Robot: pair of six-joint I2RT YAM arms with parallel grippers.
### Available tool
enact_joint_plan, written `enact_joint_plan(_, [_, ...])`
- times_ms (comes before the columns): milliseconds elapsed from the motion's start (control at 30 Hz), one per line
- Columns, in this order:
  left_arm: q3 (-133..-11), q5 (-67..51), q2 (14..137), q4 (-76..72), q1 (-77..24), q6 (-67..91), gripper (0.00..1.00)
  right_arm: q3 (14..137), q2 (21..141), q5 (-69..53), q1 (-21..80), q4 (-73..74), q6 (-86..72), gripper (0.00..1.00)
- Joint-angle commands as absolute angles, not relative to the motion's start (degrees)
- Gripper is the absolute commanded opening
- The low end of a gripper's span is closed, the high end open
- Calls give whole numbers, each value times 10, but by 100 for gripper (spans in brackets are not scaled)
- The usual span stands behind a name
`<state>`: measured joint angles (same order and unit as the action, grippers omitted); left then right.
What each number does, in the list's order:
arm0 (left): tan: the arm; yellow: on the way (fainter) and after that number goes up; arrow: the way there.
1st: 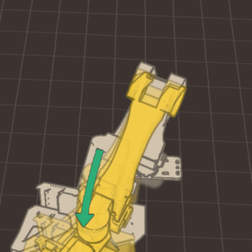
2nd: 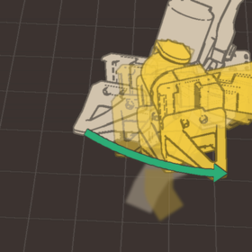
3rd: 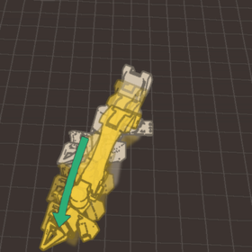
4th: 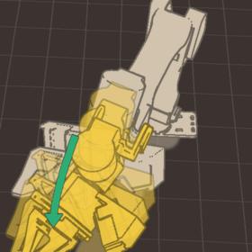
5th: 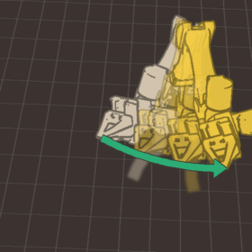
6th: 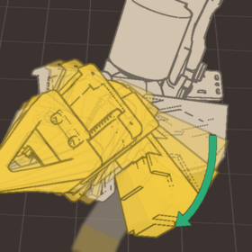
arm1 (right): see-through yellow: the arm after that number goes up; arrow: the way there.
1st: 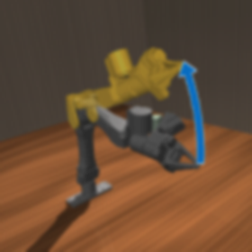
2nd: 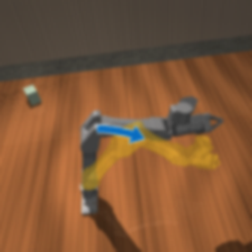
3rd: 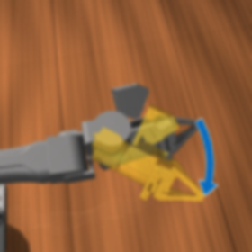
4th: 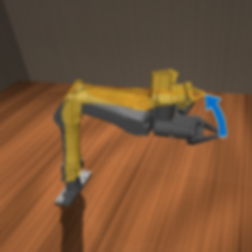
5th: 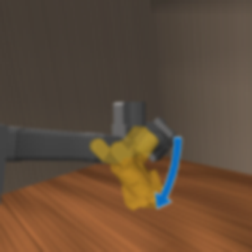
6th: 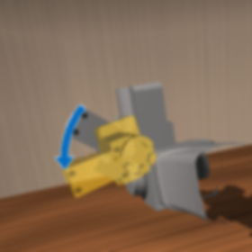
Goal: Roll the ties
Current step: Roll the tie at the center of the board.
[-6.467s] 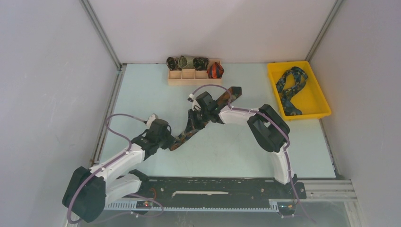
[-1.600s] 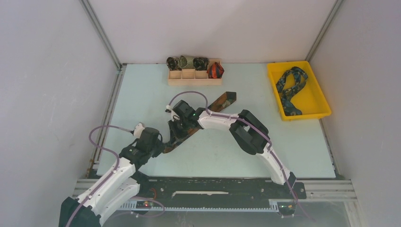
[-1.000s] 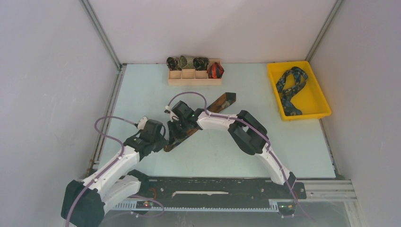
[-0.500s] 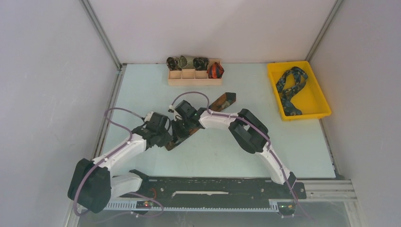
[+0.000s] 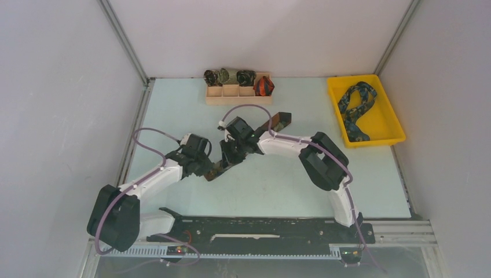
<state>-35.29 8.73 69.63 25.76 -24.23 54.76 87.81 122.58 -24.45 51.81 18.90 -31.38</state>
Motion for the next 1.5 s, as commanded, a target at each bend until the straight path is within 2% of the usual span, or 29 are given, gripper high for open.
enact_joint_plan(0, [-362, 84, 701, 220, -242, 533, 27, 839, 1142, -165, 513, 161, -271, 27])
enact_joint_plan(67, [-360, 84, 697, 216, -243, 533, 37, 817, 1123, -147, 513, 143, -268, 49])
enact_joint_plan(167, [-360, 86, 691, 216, -245, 534, 48, 796, 1103, -125, 514, 125, -265, 95])
enact_joint_plan(200, [-360, 87, 690, 216, -245, 534, 51, 792, 1098, -121, 513, 119, -265, 99])
enact_joint_plan(433, [-364, 87, 683, 216, -249, 536, 65, 782, 1084, -121, 505, 114, -269, 100])
enact_joint_plan(633, [-376, 88, 677, 221, -254, 543, 69, 783, 1077, -142, 494, 118, -273, 98])
enact_joint_plan(1000, [-394, 88, 685, 212, -271, 560, 69, 782, 1071, -160, 489, 118, -271, 94])
enact_joint_plan(1467, [-434, 90, 755, 188, -306, 584, 68, 760, 1064, -158, 457, 124, -284, 87])
